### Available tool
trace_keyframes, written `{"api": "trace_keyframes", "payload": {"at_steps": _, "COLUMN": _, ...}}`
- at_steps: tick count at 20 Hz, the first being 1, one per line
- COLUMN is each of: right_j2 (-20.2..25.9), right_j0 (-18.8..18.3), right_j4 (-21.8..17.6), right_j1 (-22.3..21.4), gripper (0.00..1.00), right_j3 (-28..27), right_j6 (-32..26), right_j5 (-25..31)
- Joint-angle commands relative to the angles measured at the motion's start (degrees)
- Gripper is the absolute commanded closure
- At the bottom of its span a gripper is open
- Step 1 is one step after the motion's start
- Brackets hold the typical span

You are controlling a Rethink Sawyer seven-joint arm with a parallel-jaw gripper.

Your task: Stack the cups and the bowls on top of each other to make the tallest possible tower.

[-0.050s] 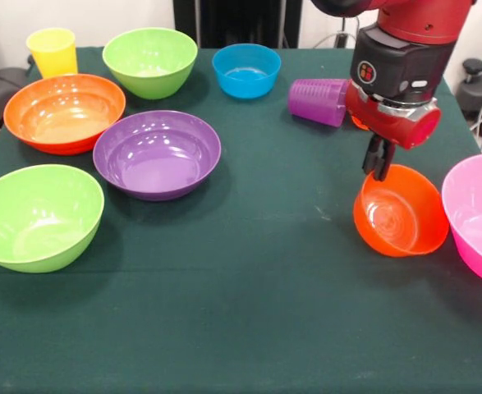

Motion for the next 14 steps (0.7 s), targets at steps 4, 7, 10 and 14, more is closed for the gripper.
{"api": "trace_keyframes", "payload": {"at_steps": 4, "right_j2": 4.29, "right_j0": 1.49, "right_j4": -1.19, "right_j1": 6.28, "gripper": 1.0, "right_j3": -7.51, "right_j6": -10.61, "right_j5": 6.01}}
{"api": "trace_keyframes", "payload": {"at_steps": 7, "right_j2": 4.74, "right_j0": 2.51, "right_j4": -1.51, "right_j1": 7.19, "gripper": 1.0, "right_j3": -8.85, "right_j6": -10.91, "right_j5": 6.24}}
{"api": "trace_keyframes", "payload": {"at_steps": 10, "right_j2": 5.6, "right_j0": 3.46, "right_j4": -1.49, "right_j1": 7.9, "gripper": 1.0, "right_j3": -9.94, "right_j6": -11.74, "right_j5": 6.43}}
{"api": "trace_keyframes", "payload": {"at_steps": 14, "right_j2": 6.72, "right_j0": 4.59, "right_j4": -1.23, "right_j1": 8.52, "gripper": 1.0, "right_j3": -11.22, "right_j6": -12.18, "right_j5": 6.23}}
